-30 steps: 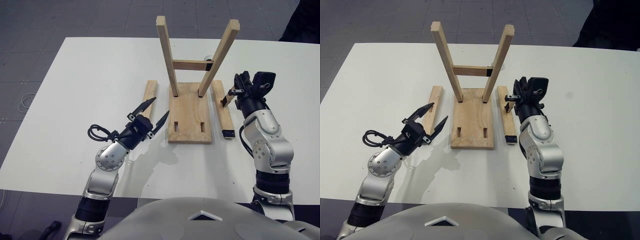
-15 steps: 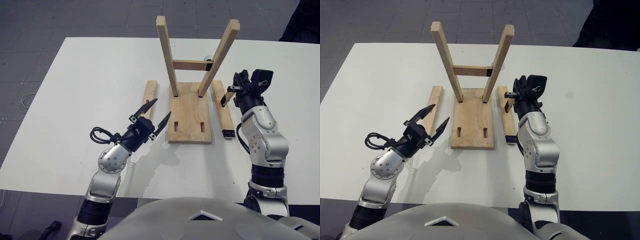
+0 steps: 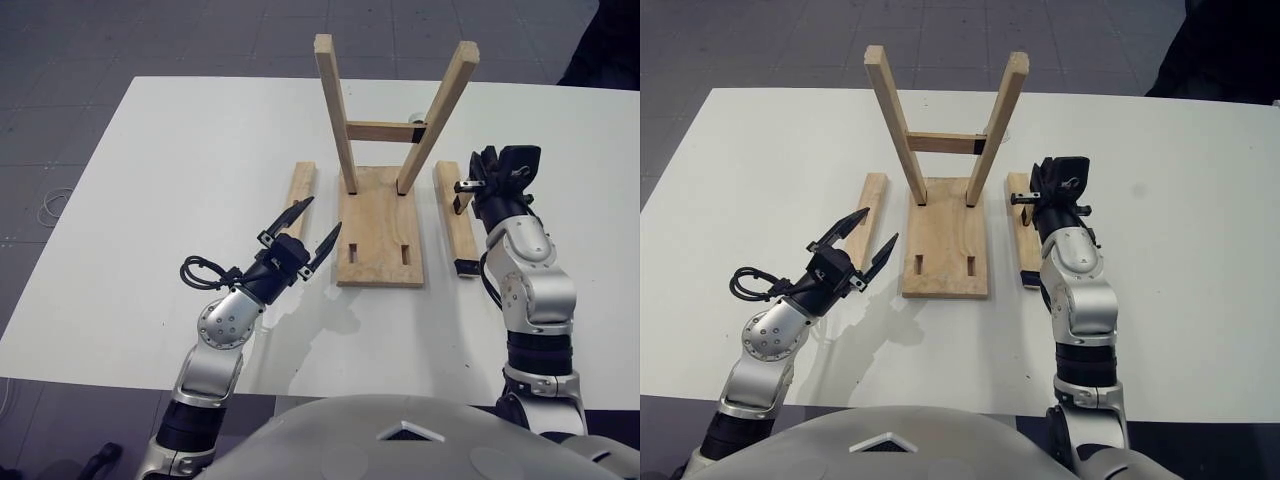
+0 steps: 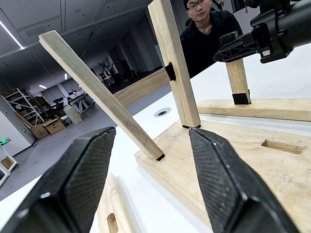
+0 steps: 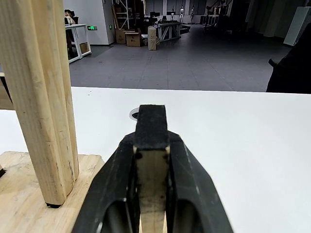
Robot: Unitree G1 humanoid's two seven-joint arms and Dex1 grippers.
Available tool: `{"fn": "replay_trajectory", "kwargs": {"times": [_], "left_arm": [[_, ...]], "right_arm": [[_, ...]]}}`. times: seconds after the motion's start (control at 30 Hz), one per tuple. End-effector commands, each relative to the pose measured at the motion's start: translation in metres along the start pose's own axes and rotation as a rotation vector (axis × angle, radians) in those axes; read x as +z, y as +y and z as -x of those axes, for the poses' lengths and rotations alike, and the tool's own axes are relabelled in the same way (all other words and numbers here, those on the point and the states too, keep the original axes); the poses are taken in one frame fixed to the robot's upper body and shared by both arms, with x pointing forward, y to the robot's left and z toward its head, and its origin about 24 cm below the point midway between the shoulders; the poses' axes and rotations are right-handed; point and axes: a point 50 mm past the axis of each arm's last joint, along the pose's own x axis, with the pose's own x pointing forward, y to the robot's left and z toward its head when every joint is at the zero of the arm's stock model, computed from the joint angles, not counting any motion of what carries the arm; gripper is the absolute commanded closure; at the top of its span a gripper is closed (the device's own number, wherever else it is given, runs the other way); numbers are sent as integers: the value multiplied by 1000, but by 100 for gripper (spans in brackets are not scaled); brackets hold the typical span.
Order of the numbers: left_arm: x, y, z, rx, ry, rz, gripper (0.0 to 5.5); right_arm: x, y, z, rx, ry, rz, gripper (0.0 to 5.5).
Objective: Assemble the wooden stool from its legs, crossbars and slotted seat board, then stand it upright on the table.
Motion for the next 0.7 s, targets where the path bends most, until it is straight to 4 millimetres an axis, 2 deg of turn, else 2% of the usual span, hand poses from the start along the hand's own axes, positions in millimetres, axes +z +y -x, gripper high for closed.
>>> {"fn": "replay_trajectory", "kwargs": {"times": [0.03,0.13,0.3,0.7], "left_arm": [[-1,3,0,-4,9,-10,266],[-1,5,0,-4,9,-13,266],[-1,7,-1,-8,9,-18,266],[0,9,-3,-5,7,-24,266]], "right_arm": [[-47,-26,21,-63,135,34,508],[-53,-35,26,-62,96,5,508],[-60,-36,27,-45,83,-4,508],[-52,-38,24,-54,36,-12,508]]}}
